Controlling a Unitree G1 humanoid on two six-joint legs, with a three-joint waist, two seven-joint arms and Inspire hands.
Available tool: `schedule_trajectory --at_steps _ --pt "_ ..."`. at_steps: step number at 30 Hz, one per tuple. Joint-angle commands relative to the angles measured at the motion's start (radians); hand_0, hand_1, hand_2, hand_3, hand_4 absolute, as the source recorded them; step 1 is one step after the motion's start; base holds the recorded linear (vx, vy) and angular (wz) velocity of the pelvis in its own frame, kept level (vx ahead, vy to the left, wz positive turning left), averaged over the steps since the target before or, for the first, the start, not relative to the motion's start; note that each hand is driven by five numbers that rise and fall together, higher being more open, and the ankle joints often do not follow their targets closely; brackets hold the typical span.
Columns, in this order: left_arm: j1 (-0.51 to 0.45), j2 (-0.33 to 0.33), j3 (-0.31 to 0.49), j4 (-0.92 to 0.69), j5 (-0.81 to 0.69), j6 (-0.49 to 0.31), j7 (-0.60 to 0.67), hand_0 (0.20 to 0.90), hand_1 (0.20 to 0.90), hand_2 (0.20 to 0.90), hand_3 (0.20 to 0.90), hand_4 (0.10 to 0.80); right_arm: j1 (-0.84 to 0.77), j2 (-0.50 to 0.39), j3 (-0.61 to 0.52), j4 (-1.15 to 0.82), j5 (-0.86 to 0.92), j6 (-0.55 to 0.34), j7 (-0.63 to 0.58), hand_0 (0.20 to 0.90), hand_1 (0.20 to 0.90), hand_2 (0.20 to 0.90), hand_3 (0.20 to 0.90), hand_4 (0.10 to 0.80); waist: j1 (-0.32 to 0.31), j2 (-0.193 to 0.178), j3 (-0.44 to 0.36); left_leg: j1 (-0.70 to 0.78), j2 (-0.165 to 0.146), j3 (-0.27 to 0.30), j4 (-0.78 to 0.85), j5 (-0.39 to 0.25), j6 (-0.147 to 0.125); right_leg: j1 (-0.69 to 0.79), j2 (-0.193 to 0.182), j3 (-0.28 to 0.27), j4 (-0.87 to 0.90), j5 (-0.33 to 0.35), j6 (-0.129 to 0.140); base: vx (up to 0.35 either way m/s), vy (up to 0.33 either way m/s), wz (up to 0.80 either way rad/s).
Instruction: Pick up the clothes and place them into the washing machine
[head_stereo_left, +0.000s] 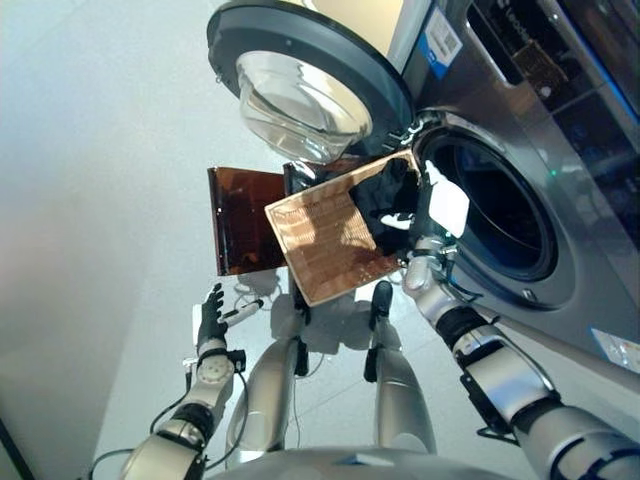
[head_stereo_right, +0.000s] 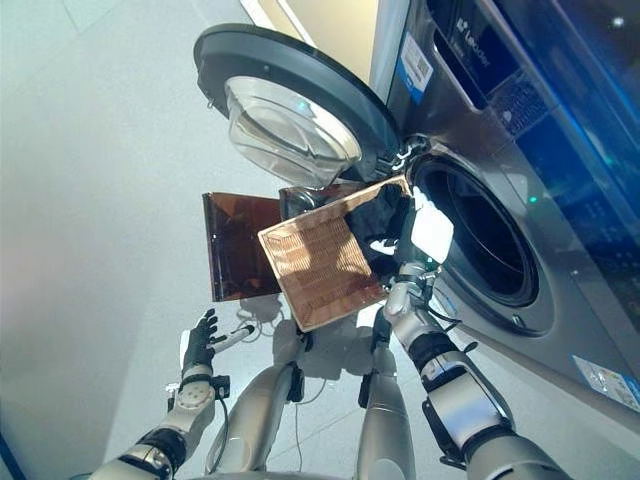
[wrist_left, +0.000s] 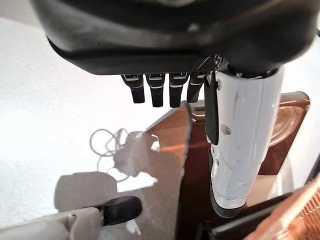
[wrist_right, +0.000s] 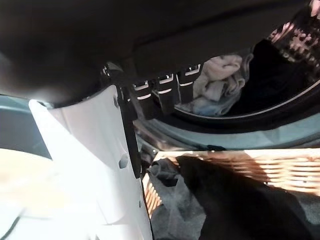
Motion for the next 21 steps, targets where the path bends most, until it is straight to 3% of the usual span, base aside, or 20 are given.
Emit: schedule_trajectory --at_steps 1,21 --pt "-0.036 -0.019 0.018 0.06 0.001 -0.028 0.053 0.9 0.9 0.9 0.9 0.8 -0.018 -0.041 0.038 -0.101 -0.083 -0.056 -0.022 0.9 0.9 0.9 0.9 0.8 0.021 0.034 -0.036 0.059 -0.014 -0.023 -0.103 0.018 -0.104 0.033 0.054 0.009 0.038 -0.047 0.001 0.0 0.0 0.0" --pt "-0.051 -0.018 -0.014 0.015 -0.049 -0.052 0.055 0.9 0.9 0.9 0.9 0.8 -0.114 0.051 0.155 0.033 -0.119 -0.034 0.029 0.9 0.9 0.9 0.9 0.8 0.049 0.03 0.004 0.039 -0.02 -0.047 -0.103 0.036 -0.112 0.046 0.053 -0.012 0.008 -0.03 0.001 -0.004 0.0 0.04"
